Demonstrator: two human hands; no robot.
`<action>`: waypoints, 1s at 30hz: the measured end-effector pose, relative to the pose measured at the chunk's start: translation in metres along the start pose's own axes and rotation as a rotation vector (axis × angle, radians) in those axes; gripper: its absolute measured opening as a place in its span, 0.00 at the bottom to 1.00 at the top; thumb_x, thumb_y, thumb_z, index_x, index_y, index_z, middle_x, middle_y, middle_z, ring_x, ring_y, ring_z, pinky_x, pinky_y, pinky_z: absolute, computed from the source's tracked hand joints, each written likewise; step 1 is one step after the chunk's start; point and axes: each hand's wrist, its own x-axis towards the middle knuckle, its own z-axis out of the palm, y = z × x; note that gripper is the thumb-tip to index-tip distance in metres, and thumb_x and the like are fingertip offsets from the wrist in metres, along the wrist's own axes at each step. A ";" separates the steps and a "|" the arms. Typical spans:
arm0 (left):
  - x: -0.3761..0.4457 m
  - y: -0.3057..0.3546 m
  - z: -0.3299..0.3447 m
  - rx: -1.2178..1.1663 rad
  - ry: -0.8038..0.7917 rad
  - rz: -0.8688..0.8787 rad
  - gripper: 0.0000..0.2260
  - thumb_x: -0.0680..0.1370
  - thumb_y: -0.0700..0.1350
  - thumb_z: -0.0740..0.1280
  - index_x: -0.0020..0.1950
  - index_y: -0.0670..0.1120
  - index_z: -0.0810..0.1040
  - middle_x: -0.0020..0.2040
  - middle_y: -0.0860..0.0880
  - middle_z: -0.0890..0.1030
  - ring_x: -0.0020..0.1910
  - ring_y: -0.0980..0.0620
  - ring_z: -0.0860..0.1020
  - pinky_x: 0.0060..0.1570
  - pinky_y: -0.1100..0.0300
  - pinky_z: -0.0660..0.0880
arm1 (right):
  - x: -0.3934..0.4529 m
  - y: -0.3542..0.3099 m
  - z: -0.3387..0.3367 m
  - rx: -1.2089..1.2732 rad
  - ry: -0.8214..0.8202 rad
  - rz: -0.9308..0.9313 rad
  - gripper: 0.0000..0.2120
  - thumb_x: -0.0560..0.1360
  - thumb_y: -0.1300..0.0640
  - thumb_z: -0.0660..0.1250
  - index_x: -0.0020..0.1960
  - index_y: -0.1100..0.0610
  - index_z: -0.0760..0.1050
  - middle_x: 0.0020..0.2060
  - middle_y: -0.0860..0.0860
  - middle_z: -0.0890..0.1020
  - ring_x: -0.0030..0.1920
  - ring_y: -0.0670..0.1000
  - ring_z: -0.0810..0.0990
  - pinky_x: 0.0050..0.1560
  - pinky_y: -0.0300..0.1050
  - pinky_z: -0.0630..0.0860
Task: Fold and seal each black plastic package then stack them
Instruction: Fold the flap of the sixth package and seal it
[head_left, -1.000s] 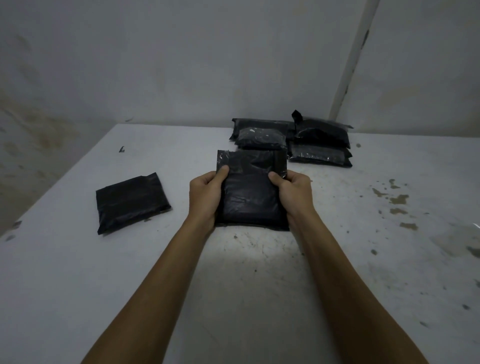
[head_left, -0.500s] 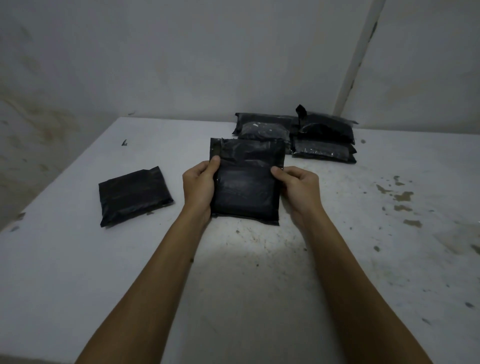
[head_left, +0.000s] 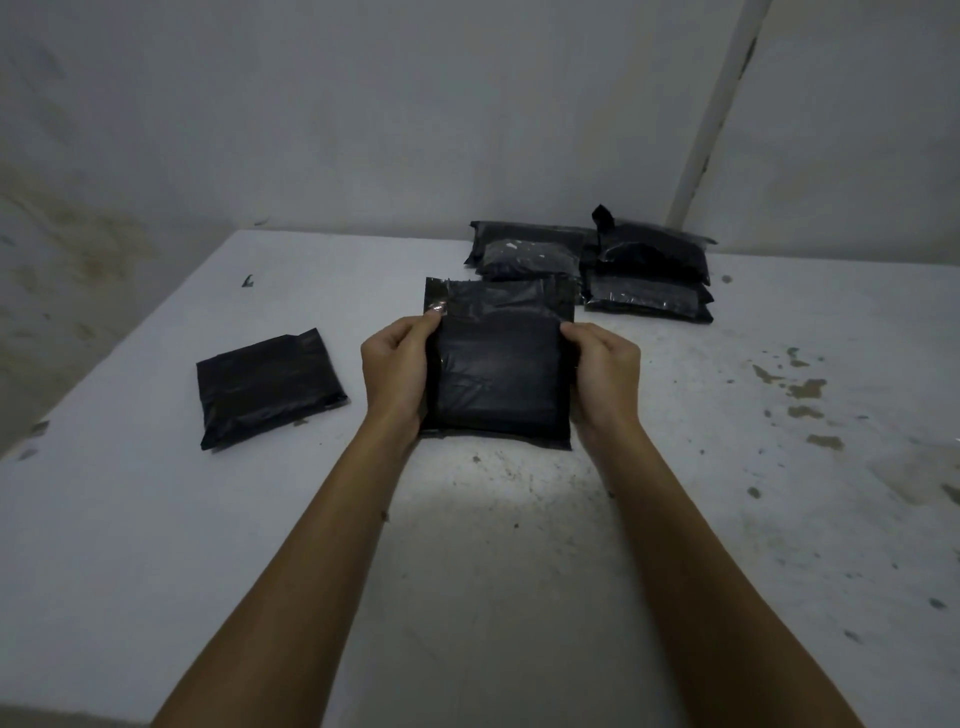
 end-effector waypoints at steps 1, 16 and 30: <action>0.000 0.000 0.000 -0.007 -0.001 0.003 0.09 0.80 0.46 0.72 0.41 0.46 0.87 0.40 0.50 0.86 0.41 0.55 0.83 0.45 0.59 0.80 | 0.000 0.001 0.000 -0.023 0.014 -0.006 0.10 0.79 0.59 0.68 0.43 0.57 0.87 0.44 0.55 0.88 0.51 0.57 0.86 0.57 0.55 0.83; 0.013 0.008 -0.028 0.024 -0.306 -0.090 0.04 0.81 0.38 0.70 0.51 0.44 0.85 0.46 0.48 0.87 0.44 0.53 0.85 0.40 0.61 0.80 | 0.004 -0.002 -0.019 0.029 -0.244 -0.003 0.07 0.80 0.64 0.69 0.52 0.68 0.83 0.48 0.59 0.86 0.49 0.54 0.86 0.53 0.47 0.82; 0.019 0.007 -0.040 0.017 -0.353 -0.068 0.07 0.80 0.32 0.68 0.52 0.41 0.84 0.48 0.45 0.86 0.47 0.48 0.86 0.41 0.55 0.83 | 0.006 -0.006 -0.028 0.006 -0.271 -0.011 0.05 0.77 0.69 0.70 0.50 0.64 0.84 0.43 0.56 0.87 0.42 0.50 0.86 0.43 0.41 0.81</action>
